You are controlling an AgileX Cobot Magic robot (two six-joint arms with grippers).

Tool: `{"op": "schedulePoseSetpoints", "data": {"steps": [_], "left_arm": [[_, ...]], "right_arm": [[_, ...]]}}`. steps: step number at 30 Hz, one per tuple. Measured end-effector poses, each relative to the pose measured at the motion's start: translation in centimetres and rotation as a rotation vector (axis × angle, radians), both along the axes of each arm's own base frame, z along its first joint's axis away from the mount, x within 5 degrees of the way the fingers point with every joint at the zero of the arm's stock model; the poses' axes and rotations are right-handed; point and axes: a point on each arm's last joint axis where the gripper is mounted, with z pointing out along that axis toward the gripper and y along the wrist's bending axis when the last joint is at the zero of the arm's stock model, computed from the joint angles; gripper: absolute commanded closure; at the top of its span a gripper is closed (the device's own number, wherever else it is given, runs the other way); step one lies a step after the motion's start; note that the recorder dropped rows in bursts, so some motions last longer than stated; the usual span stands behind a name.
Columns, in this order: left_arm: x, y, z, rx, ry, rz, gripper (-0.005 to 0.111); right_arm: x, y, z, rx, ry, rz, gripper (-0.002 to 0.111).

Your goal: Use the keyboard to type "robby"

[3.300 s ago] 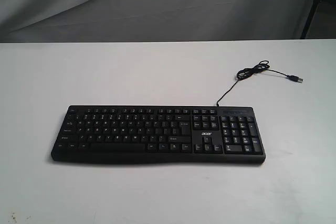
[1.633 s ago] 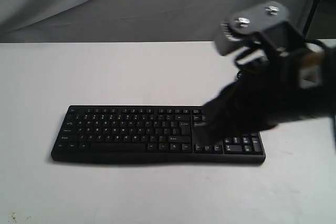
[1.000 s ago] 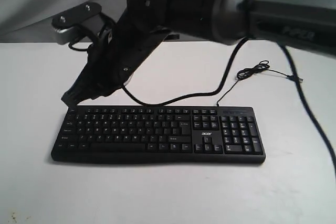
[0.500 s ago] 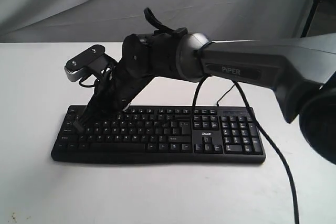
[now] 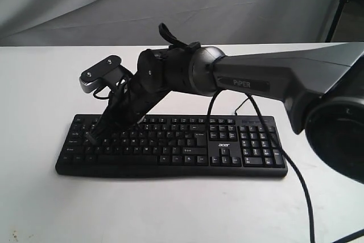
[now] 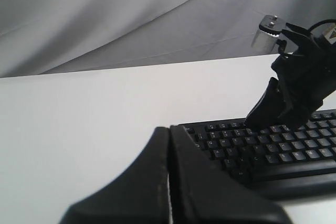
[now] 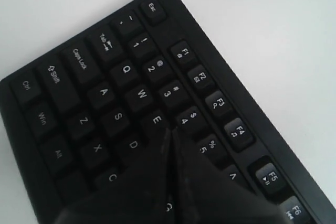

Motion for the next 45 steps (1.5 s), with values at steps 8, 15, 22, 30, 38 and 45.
{"op": "schedulePoseSetpoints", "data": {"steps": [8,15,22,30,38,45], "left_arm": [[0.0,0.0,0.0,0.000,0.000,0.000,0.107],[0.0,0.0,0.0,0.000,0.000,0.000,0.107],[0.0,0.0,0.0,0.000,0.000,0.000,0.107],[0.0,0.0,0.0,0.000,0.000,0.000,0.107],[0.0,0.0,0.0,0.000,0.000,0.000,0.107],[0.0,0.0,0.0,0.000,0.000,0.000,0.107]], "right_arm": [[0.2,0.1,-0.6,0.009,-0.010,-0.011,0.108],[0.3,0.2,-1.3,0.001,-0.003,-0.013,0.108],[0.3,0.2,-1.3,0.007,-0.009,-0.017,0.108],[0.4,0.2,-1.9,0.005,-0.004,-0.025,0.108],[0.4,0.3,-2.3,0.010,-0.002,-0.032,0.108],[0.4,0.3,-2.5,0.008,0.002,-0.033,0.108]]}}
